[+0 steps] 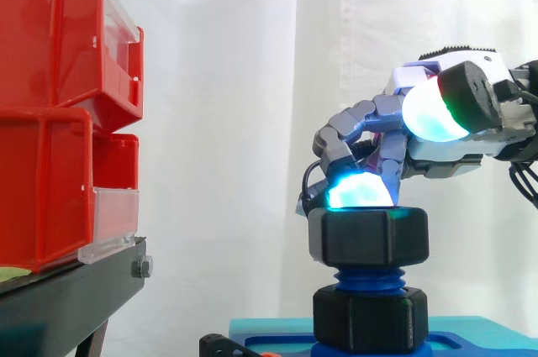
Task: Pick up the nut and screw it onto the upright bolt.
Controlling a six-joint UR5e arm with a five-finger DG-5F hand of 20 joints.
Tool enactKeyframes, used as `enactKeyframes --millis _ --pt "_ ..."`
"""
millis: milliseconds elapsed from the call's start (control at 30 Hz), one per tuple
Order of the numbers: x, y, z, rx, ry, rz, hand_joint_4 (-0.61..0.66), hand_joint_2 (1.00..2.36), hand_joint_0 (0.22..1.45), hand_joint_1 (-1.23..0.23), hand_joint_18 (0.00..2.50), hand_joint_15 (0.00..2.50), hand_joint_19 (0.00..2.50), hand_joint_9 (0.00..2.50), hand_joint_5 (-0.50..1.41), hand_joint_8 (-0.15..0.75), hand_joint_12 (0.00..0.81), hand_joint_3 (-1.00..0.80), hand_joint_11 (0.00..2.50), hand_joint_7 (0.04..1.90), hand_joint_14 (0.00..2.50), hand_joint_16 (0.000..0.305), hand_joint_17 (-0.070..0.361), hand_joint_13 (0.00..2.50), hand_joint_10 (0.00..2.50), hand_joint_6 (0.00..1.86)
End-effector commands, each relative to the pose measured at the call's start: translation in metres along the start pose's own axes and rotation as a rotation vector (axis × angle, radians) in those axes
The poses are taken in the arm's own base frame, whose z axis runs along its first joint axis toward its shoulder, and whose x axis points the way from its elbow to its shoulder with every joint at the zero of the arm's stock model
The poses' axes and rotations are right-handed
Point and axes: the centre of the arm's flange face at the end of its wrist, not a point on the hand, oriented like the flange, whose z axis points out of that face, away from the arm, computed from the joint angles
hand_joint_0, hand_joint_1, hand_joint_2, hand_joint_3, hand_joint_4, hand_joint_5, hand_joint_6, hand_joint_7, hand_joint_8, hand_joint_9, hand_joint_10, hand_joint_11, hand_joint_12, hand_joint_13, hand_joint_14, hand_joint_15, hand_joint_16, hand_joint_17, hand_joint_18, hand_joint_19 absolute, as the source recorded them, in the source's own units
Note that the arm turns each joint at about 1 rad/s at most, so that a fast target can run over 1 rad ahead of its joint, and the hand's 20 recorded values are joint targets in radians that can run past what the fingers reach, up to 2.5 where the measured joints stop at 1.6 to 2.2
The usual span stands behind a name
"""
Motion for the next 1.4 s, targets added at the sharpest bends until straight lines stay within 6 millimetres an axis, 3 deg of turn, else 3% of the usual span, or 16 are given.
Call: enactKeyframes --millis 0,200,433,567,667,733,1367 --pt "-0.001 -0.001 0.0 0.0 -0.003 -0.001 0.03 1.0 0.51 -0.32 0.49 0.0 0.0 1.3 0.06 0.175 0.099 -0.5 0.0 1.25 0.0 0.0 0.0 0.86 0.0 0.58" --pt "-0.002 -0.002 -0.001 -0.002 -0.004 -0.001 0.1 1.0 0.51 -0.32 0.48 0.0 0.0 1.32 0.06 0.208 0.106 -0.5 0.0 1.4 0.0 0.0 0.0 0.86 0.0 0.5" --pt "-0.004 -0.003 -0.001 -0.007 -0.008 -0.002 0.24 1.0 0.49 -0.3 0.39 0.0 0.0 1.13 -0.07 0.238 0.152 -0.5 0.0 0.98 0.0 0.006 0.013 0.74 0.0 0.5" --pt "-0.008 -0.004 -0.001 -0.011 -0.012 -0.004 0.15 1.0 0.47 -0.28 0.24 0.0 0.0 0.87 -0.14 0.201 0.189 -0.5 0.0 0.74 0.0 0.014 0.032 0.58 0.0 0.5" --pt "-0.011 -0.004 -0.001 -0.021 -0.014 -0.007 0.09 1.0 0.46 -0.25 0.01 0.0 0.0 0.57 -0.2 0.187 0.231 -0.5 0.0 0.64 0.0 0.022 0.049 0.37 0.0 0.5" --pt "-0.012 -0.004 -0.001 -0.026 -0.018 -0.008 0.08 1.0 0.46 -0.24 0.0 0.0 0.0 0.48 -0.21 0.18 0.247 -0.5 0.0 0.61 0.0 0.025 0.057 0.3 0.0 0.5" --pt "0.004 0.031 0.023 -0.063 -0.04 -0.003 0.06 1.0 0.45 -0.2 0.0 0.0 0.0 0.34 -0.22 0.174 0.27 -0.5 0.0 0.57 0.0 0.031 0.07 0.18 0.0 0.5"
